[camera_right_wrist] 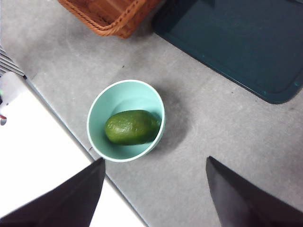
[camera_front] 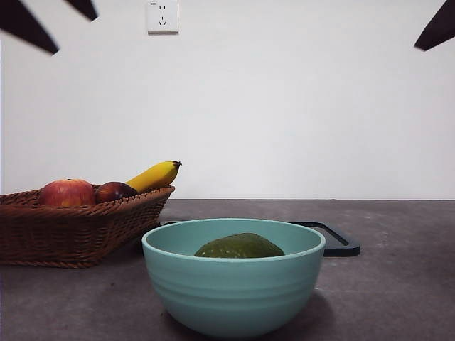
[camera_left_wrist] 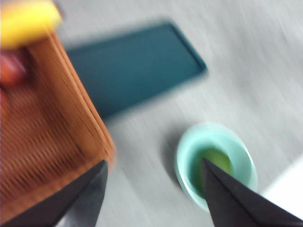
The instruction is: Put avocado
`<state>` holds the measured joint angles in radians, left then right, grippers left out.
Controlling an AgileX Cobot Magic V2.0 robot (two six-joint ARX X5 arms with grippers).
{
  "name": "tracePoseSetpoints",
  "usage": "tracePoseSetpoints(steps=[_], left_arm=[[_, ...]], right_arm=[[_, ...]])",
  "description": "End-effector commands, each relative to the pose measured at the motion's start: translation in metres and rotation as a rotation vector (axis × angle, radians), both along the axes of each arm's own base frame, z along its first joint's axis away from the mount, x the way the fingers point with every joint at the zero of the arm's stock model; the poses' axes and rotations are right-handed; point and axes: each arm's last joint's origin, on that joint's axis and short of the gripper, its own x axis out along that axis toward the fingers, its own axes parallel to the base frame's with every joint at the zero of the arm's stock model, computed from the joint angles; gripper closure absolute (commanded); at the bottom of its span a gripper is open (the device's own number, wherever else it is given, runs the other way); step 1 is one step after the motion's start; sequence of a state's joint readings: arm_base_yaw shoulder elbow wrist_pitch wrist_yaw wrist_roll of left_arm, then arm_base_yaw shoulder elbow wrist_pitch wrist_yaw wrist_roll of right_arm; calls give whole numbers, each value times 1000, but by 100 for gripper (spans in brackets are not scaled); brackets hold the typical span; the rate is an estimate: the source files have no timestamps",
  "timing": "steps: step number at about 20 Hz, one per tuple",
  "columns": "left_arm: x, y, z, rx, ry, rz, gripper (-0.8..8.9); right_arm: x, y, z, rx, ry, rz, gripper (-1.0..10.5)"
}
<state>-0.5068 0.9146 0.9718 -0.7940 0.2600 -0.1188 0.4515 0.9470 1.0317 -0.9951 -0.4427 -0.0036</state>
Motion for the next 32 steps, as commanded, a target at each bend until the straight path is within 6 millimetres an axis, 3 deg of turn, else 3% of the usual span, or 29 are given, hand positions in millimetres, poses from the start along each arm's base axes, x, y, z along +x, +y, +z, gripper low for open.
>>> tracePoseSetpoints(steps=[1,7,14,21,26,32], left_arm=[[-10,2,-6,-30,44,-81,498],[-31,8,-13,-40,166,-281,503],[-31,8,-13,-43,175,-291,503],[-31,8,-13,-43,176,-291,503],[-31,8,-13,-43,176,-291,503],[-31,8,-13,-44,175,-291,503]], right_arm=[[9,6,1,4,-11,14,605],[30,22,-15,-27,54,38,605],[51,62,-46,-79,134,145,607],[70,102,-92,-206,177,190,608],[77,117,-116,-276,189,193,632],[80,129,-130,-294,176,206,764]])
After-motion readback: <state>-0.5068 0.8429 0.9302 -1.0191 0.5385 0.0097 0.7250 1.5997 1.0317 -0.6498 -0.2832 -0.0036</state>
